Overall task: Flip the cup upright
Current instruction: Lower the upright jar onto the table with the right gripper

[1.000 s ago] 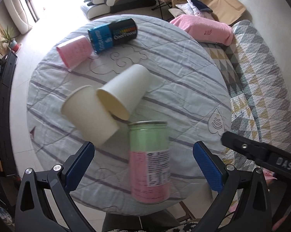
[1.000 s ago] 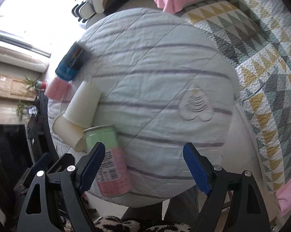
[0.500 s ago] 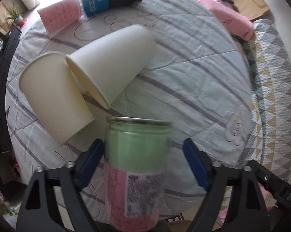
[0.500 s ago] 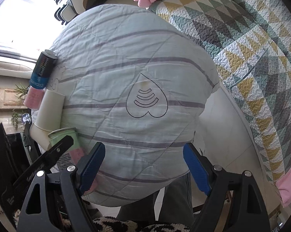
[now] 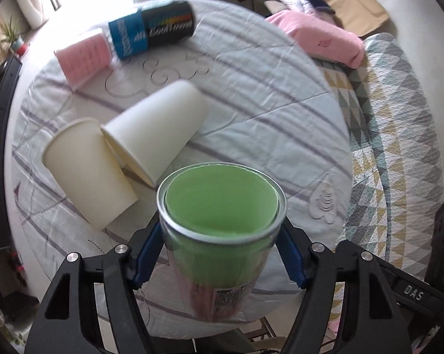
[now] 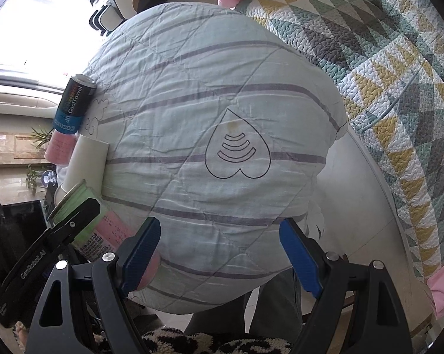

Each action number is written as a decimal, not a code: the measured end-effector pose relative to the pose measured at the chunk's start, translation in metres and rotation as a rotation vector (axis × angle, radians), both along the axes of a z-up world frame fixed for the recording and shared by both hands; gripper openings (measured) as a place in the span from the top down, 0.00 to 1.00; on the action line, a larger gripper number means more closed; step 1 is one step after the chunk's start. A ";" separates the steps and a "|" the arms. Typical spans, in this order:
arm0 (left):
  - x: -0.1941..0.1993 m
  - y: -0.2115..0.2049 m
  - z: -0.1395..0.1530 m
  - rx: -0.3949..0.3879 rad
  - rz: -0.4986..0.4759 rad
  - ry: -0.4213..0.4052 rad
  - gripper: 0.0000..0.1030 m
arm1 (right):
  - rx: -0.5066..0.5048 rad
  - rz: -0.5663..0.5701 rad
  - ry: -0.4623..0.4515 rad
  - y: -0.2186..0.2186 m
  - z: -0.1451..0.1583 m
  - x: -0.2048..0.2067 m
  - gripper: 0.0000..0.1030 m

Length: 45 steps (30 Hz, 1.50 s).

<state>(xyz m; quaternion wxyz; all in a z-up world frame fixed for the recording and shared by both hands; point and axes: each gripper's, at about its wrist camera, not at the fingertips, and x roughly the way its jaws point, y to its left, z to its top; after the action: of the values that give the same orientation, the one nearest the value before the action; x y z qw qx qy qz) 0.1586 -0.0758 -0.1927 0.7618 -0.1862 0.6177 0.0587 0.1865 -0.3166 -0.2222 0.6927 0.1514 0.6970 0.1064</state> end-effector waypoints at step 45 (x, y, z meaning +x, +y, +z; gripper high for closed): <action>0.051 -0.029 0.015 0.052 -0.106 -0.068 0.07 | -0.019 -0.100 -0.003 -0.032 0.008 -0.003 0.18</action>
<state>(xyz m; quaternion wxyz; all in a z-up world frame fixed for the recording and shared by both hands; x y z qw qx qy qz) 0.2093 -0.1050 -0.1775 0.7889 -0.1354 0.5987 0.0280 0.1834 -0.3482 -0.2139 0.6997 0.1795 0.6884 0.0654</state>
